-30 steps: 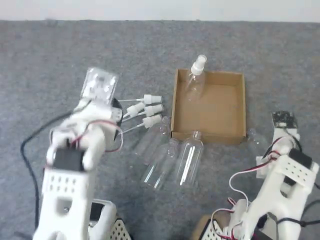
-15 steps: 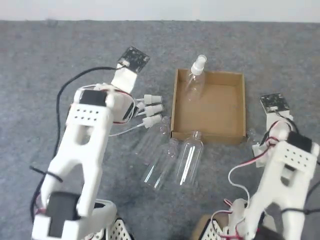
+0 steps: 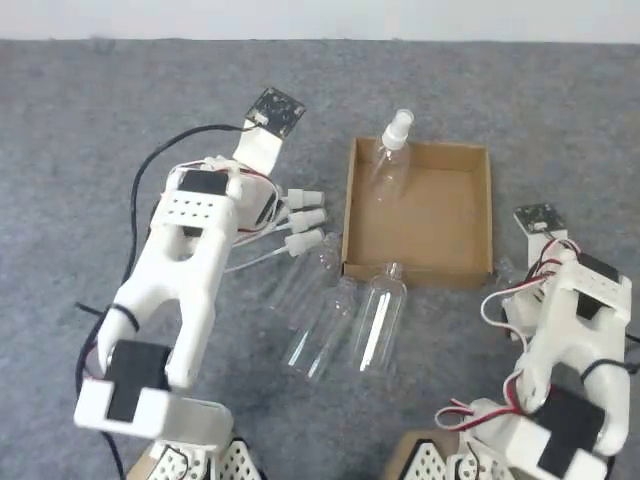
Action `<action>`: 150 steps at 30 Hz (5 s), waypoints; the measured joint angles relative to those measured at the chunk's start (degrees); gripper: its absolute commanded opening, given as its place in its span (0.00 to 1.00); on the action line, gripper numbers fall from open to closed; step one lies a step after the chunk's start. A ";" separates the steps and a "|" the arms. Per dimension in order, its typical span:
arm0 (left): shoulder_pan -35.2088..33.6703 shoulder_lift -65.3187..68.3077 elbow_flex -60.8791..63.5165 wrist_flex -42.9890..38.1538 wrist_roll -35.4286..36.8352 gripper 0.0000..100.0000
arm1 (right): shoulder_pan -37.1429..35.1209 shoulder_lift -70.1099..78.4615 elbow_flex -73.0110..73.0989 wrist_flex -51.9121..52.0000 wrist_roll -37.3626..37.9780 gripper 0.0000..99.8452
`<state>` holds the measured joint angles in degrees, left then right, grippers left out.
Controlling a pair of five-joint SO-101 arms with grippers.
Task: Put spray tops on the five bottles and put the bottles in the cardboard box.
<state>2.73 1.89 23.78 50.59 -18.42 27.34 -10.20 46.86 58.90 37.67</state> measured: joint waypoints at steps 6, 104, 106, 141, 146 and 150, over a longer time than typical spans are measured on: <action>2.11 4.31 0.00 -8.53 0.00 0.21 | 5.63 0.62 -0.44 -2.20 2.81 0.16; -11.78 51.43 -74.29 47.65 4.75 0.01 | 14.33 0.62 -0.44 -2.20 10.46 0.17; -11.69 46.77 -67.69 47.74 4.40 0.01 | 14.33 0.62 -0.44 -2.20 10.46 0.17; -22.24 3.52 7.38 10.99 -4.13 0.17 | 14.33 0.70 -0.44 -2.20 14.15 0.17; -23.03 3.52 7.38 10.99 -4.40 0.17 | 14.33 0.70 -0.44 -2.20 14.15 0.17; -25.32 3.78 7.38 10.99 -5.01 0.17 | 14.33 0.70 -0.44 -2.20 14.15 0.17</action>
<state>-22.59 5.67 31.16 61.58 -23.43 41.67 -9.49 46.42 56.70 51.82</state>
